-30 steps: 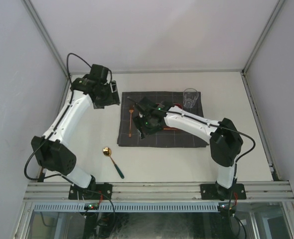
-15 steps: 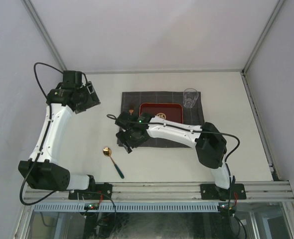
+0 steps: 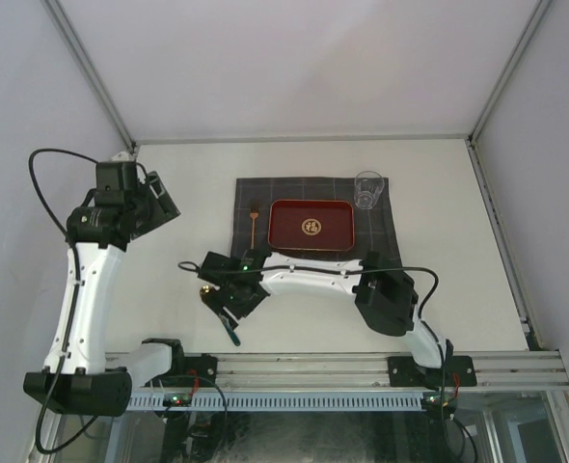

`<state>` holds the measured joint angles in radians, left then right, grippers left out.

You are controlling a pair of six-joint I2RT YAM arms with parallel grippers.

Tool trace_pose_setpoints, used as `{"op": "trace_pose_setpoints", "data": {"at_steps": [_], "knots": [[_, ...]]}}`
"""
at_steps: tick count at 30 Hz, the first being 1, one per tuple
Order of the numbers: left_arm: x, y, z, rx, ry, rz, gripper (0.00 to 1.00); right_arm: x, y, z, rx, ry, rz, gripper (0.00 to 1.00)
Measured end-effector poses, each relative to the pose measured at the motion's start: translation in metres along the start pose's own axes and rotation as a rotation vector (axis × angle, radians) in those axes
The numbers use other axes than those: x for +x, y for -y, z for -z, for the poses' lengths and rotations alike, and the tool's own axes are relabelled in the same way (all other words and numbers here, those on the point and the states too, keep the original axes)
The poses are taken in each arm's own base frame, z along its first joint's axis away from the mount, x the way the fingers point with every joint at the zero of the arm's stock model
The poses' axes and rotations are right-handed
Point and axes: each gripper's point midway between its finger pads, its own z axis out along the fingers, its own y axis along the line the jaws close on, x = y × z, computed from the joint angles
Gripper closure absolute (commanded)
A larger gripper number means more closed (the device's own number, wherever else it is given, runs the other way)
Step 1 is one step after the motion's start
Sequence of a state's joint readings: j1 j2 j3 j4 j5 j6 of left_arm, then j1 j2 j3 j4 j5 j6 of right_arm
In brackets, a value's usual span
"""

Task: Set the dinner table for one person
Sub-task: Pick up the spoon from the center of the board.

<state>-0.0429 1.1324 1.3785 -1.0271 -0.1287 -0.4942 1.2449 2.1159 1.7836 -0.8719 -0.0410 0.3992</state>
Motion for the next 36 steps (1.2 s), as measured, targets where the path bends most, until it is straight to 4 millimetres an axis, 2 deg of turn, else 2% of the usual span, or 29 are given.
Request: {"op": "trace_pose_setpoints", "data": {"at_steps": [3,7,15,22,27,36], "knots": [[0.007,-0.005,0.007,0.003,0.006,0.001,0.29,0.01,-0.015,-0.005,-0.013,-0.02,0.044,0.32],[0.016,-0.01,0.007,-0.004,-0.007,-0.001,0.29,0.024,-0.031,-0.013,-0.024,-0.05,0.096,0.32],[0.019,-0.012,0.007,-0.006,-0.012,-0.01,0.29,0.038,-0.042,-0.025,-0.032,-0.087,0.134,0.33],[0.019,-0.012,0.009,-0.002,-0.005,-0.016,0.29,0.029,-0.048,-0.038,-0.042,-0.087,0.153,0.33],[0.019,-0.012,0.009,-0.003,-0.005,-0.023,0.29,0.014,-0.054,-0.049,-0.055,-0.072,0.17,0.33],[0.018,-0.013,0.009,-0.001,-0.004,-0.036,0.3,0.007,-0.046,-0.056,-0.052,-0.078,0.16,0.38]]}}
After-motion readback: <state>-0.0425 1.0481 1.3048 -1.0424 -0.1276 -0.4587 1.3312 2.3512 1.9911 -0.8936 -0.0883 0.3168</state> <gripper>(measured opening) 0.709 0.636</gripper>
